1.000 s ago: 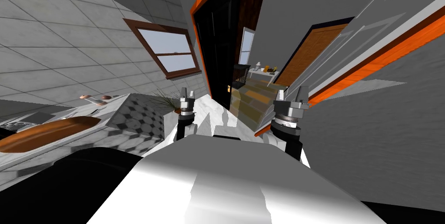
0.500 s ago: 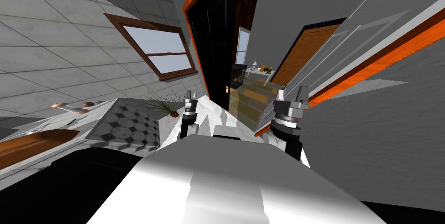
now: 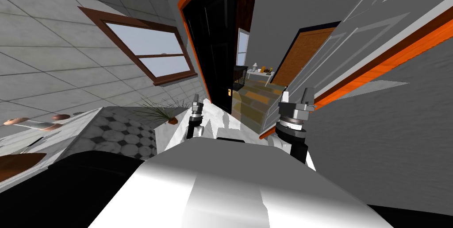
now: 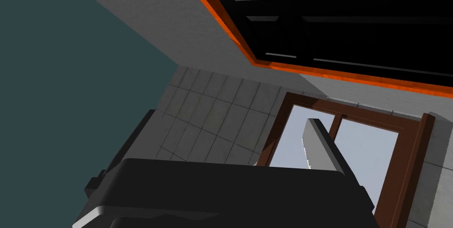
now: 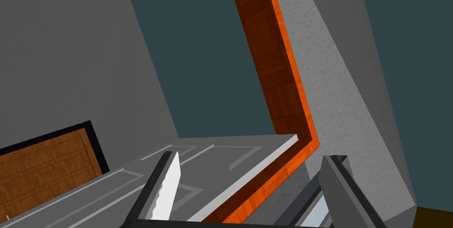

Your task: Push the door open

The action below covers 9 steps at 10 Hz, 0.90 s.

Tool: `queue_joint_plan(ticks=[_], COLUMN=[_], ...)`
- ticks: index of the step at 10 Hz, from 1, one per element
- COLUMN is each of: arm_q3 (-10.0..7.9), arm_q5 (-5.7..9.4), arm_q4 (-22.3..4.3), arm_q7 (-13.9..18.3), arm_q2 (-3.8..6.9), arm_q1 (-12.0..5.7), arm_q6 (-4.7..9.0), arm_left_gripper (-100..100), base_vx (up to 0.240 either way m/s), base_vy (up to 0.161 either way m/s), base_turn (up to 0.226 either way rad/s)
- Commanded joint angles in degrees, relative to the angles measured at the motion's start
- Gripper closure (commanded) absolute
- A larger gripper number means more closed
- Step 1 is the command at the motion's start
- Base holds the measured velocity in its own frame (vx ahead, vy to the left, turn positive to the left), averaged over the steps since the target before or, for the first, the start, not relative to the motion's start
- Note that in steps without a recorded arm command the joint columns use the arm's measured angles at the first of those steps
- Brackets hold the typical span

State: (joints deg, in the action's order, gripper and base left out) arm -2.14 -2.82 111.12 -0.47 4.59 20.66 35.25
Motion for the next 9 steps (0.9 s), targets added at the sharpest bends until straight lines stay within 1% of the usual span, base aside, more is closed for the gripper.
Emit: queue_joint_plan(ticks=[1,5,6,7,8,9], arm_q3=[0.27,0.49,0.55,0.55,0.61,0.66], arm_q5=[-0.05,0.19,0.25,0.25,0.32,0.38], arm_q4=[-2.7,-9.6,-11.1,-11.4,-13.2,-15.0], arm_q7=[-0.2,-0.3,-0.3,-0.3,-0.3,-0.3], arm_q2=[-0.1,0.14,0.18,0.18,0.21,0.23], arm_q1=[-1.23,-3.77,-4.42,-4.42,-5.08,-5.74], arm_q6=[0.18,1.04,1.26,1.26,1.48,1.7], arm_left_gripper=[-100,-100,-100,-100,-100,-100], base_vx=[0.082,0.081,0.077,0.054,0.054,0.053], base_vy=[0.056,0.077,0.081,0.047,0.034,0.063], base_turn=[-0.131,-0.133,-0.152,-0.057,-0.072,-0.161])
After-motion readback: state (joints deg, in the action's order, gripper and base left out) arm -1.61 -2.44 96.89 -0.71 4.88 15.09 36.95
